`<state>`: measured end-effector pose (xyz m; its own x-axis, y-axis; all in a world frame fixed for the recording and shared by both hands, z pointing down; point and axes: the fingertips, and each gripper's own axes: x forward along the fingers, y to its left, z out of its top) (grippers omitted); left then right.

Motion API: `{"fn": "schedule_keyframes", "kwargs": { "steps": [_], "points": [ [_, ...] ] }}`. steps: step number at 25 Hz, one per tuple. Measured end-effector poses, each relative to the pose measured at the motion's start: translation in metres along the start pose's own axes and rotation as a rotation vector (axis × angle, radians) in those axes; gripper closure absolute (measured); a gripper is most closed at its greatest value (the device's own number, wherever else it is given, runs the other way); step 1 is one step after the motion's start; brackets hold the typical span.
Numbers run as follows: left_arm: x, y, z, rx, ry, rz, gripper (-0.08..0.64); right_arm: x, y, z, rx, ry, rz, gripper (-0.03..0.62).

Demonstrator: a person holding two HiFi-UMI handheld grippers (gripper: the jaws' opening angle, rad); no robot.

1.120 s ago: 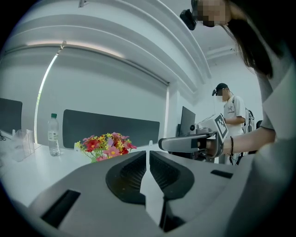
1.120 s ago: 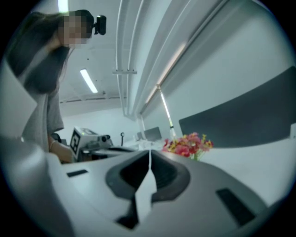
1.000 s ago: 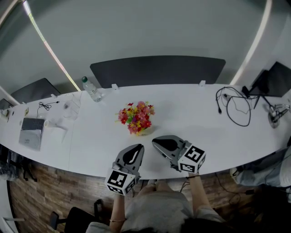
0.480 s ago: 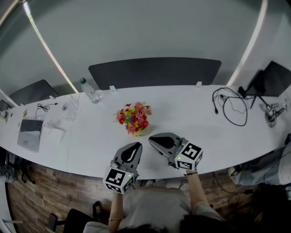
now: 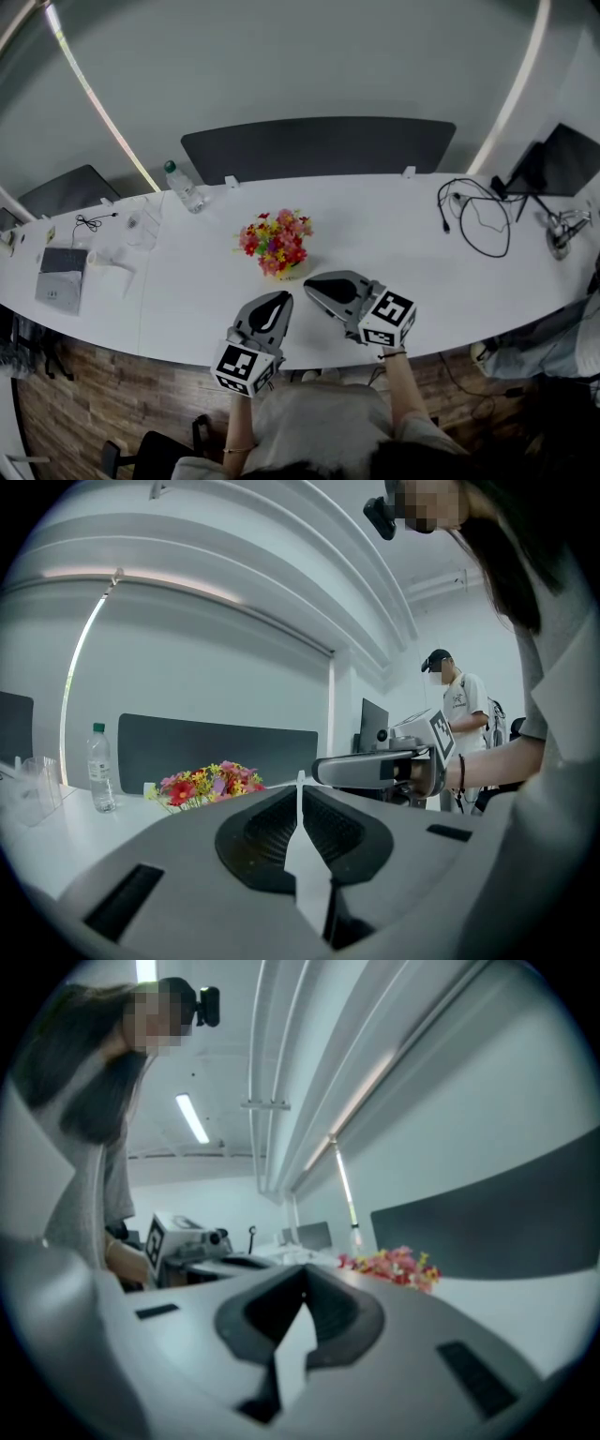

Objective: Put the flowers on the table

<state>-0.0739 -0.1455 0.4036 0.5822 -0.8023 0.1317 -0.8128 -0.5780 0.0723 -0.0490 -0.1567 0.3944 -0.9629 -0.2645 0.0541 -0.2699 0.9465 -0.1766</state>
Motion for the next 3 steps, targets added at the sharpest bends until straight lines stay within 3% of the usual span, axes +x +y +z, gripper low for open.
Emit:
{"fn": "schedule_keyframes", "kwargs": {
  "steps": [3],
  "points": [
    [0.0002,0.0003,-0.0007,0.000,0.002,-0.001,0.525,0.0017,-0.0005,0.0002,0.002,-0.002,0.007,0.569]
  ]
}}
